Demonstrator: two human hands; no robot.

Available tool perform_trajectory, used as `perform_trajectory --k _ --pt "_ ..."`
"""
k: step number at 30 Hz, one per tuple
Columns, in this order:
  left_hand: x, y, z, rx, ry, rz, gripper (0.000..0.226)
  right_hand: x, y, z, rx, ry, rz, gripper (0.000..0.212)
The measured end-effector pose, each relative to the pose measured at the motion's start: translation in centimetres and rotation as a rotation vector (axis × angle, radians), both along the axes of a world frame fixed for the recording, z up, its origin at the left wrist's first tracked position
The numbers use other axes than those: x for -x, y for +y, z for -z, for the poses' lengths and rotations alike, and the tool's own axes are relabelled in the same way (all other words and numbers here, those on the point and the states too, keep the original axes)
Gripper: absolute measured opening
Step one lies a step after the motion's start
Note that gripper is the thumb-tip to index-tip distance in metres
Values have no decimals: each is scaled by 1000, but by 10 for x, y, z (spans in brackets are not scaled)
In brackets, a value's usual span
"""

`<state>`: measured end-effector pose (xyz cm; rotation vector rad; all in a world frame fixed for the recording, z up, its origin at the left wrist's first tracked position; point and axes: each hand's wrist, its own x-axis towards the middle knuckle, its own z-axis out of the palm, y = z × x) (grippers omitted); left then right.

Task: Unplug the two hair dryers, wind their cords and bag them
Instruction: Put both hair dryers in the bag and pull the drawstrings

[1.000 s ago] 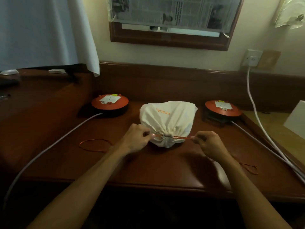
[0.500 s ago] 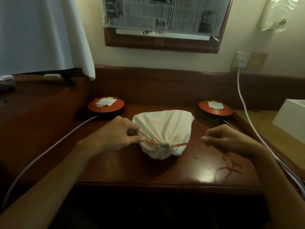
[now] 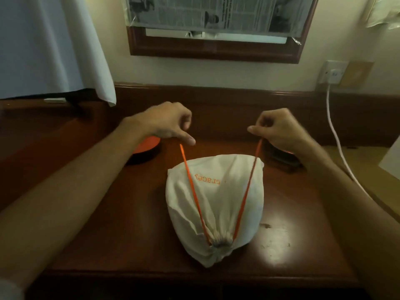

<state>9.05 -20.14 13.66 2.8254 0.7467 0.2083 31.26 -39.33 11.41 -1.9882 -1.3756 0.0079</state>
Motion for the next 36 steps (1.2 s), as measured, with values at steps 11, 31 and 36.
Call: perform_trajectory --k 11,31,36 --pt "-35 -44 97 -83 -339 -82 32 30 35 95 342 -265 55 42" --pt "-86 7 180 -241 -120 -251 64 -9 100 151 349 -157 76 63" --pt "-115 55 182 -251 -127 -280 62 -40 148 153 311 -119 84 63"
